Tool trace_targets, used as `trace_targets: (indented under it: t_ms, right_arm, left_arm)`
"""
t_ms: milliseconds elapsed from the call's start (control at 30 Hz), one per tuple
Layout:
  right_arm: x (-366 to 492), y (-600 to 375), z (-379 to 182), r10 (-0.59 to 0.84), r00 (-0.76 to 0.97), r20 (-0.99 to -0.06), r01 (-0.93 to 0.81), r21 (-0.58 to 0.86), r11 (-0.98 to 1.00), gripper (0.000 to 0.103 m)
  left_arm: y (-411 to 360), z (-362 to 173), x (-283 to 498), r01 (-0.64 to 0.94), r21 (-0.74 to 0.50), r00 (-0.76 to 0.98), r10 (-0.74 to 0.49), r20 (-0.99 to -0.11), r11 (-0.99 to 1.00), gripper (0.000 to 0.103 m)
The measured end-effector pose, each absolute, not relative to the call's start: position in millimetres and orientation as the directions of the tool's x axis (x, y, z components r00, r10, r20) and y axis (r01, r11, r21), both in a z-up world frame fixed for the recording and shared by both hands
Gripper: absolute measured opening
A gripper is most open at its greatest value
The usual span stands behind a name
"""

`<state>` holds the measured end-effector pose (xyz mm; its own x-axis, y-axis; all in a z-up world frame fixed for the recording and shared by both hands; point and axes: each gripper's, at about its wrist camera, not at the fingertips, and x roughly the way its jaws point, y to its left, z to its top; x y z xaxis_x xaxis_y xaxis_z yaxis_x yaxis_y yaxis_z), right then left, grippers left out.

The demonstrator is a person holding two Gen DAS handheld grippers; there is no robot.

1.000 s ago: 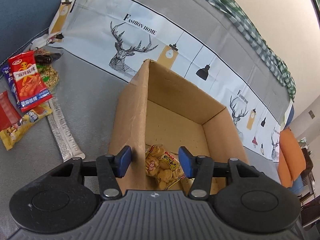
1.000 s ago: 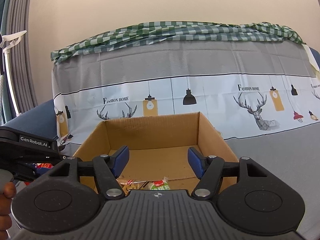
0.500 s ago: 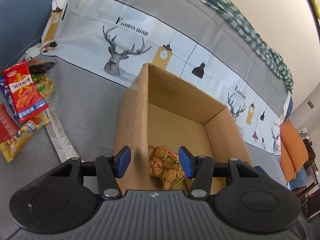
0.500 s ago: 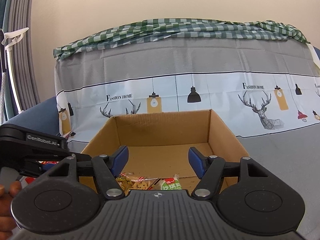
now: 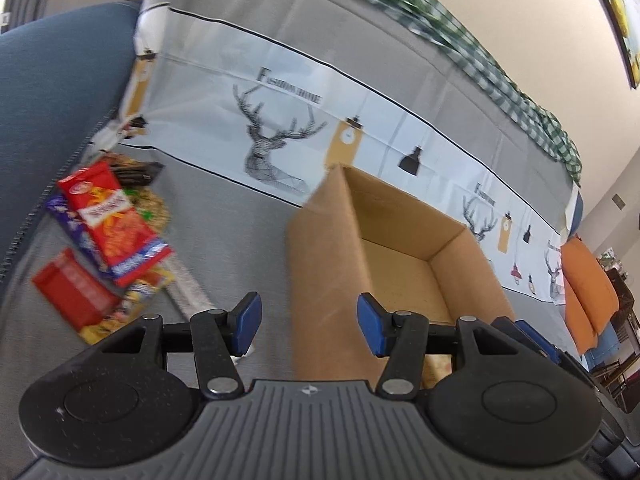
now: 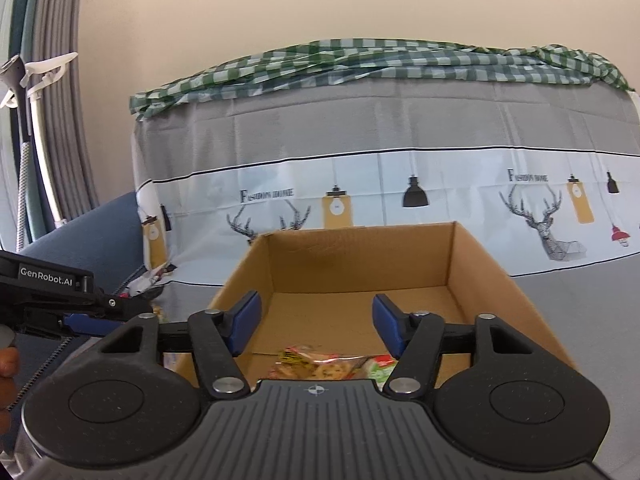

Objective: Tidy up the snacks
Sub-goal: 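Grasp the silver foil stick with the right tool while the left tool grasps the yellow cone snack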

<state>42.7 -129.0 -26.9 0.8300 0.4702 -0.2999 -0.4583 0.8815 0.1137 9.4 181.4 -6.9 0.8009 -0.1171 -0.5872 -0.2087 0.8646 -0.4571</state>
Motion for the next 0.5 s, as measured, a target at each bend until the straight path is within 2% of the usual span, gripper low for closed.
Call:
trace_targets:
  t_ms: [133,200,333,500]
  right_arm:
    - [36,-112,-26,0.502,0.812,-0.297,-0.493,0.11,0.863,0.041]
    - [32,-101,-28,0.521,0.799,-0.299,-0.515,0.106,0.85,0.038]
    - [19,-77,-34,0.543,0.789,-0.287,-0.551,0.06,0.832,0.038]
    - [-5,-44,-41,0.565,0.794,-0.224,-0.591,-0.066,0.804,0.038]
  left_arm:
    - [208,-11,-2,-0.243,-0.457,0.8,-0.09,-0.594,0.856,0.057]
    - [222,-15,-8,-0.259,-0.456,0.804,-0.071,-0.59,0.852,0.057]
    - [249,-37,-16,-0.322,-0.468,0.792,-0.037,-0.609,0.823,0.057]
    - [268,-57,-24,-0.362,-0.473,0.804,0.012,-0.594,0.803,0.057]
